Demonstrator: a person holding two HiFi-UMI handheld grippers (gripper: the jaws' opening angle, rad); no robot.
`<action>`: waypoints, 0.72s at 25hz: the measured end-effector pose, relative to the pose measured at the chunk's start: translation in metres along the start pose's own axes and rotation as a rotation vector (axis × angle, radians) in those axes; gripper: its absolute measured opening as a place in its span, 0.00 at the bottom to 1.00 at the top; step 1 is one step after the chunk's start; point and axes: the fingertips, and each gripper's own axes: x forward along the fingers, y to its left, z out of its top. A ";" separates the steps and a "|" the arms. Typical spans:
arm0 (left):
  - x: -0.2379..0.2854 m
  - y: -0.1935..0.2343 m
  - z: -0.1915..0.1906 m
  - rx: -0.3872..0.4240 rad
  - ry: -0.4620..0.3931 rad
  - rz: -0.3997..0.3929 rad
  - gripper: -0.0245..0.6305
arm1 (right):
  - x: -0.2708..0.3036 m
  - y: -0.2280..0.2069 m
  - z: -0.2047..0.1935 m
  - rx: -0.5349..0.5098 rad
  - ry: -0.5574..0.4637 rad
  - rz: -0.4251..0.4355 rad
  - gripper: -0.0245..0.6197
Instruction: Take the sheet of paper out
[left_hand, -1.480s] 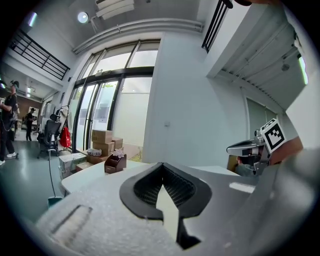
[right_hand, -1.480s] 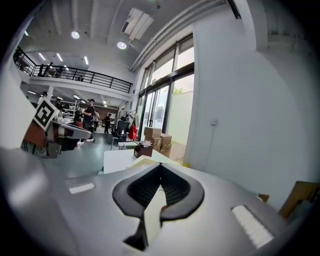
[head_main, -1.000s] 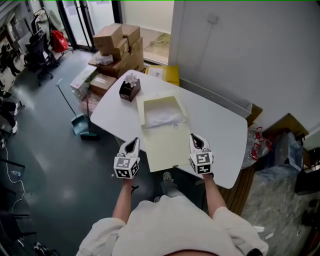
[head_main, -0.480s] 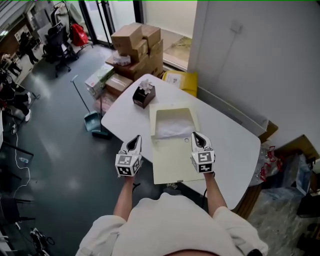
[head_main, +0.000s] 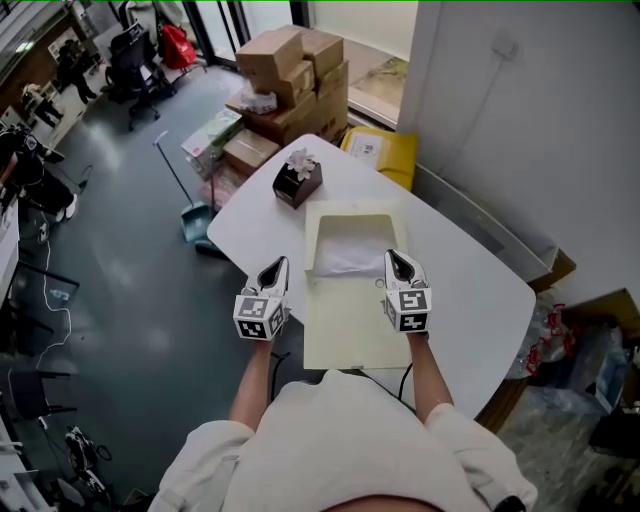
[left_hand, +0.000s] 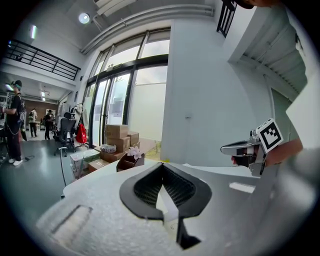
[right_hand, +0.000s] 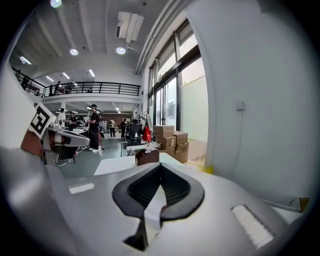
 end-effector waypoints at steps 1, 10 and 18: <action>0.001 0.000 -0.003 -0.004 0.007 0.004 0.04 | 0.003 -0.001 0.001 0.006 0.000 0.003 0.04; 0.024 -0.005 -0.028 -0.023 0.071 -0.007 0.04 | 0.024 -0.008 -0.029 0.006 0.071 0.029 0.04; 0.044 0.002 -0.055 -0.060 0.111 -0.045 0.04 | 0.042 0.006 -0.065 -0.059 0.168 0.071 0.04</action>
